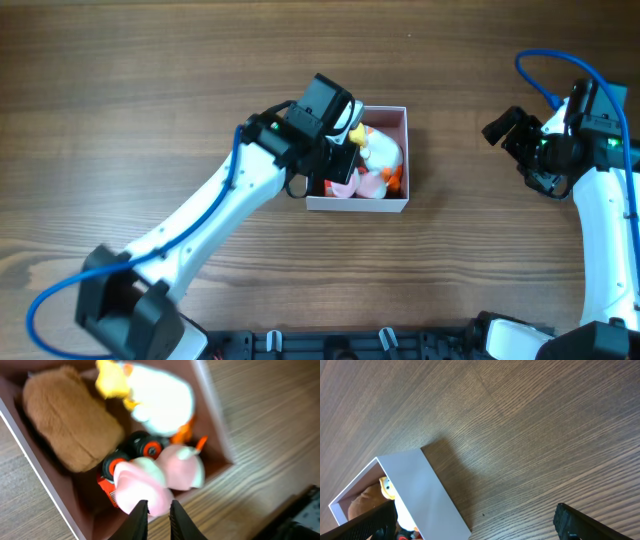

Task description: Pack container

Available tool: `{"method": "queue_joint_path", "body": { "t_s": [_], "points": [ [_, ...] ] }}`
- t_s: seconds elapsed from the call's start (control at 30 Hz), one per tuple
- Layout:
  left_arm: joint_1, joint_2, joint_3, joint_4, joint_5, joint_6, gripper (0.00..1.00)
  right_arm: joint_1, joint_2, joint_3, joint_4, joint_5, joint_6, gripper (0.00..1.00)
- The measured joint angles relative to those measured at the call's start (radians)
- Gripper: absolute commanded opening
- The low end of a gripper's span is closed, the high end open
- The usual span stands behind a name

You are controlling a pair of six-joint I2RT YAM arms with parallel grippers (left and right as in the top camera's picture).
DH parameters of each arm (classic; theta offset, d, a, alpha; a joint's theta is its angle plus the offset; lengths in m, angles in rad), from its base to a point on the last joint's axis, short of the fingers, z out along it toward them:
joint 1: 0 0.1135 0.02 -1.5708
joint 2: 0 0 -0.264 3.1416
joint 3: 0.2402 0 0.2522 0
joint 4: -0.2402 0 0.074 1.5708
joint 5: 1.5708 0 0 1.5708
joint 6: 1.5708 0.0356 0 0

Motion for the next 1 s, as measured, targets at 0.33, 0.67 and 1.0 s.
{"method": "queue_joint_path", "body": {
  "t_s": [0.33, 0.67, 1.0],
  "points": [
    [-0.057, 0.13, 0.004, -0.002, -0.068, 0.0, 0.18, 0.0, 0.0, 0.0, 0.0, 0.0, 0.0, 1.0],
    [-0.155, 0.252, 0.004, 0.083, -0.027, -0.001, 0.19, 0.0, 0.0, 0.0, 0.0, 0.0, 0.0, 1.0],
    [-0.218, 0.253, 0.004, 0.135, -0.011, 0.073, 0.28, 0.0, 0.0, 0.0, 0.0, 0.0, 0.0, 1.0]
  ]
}}
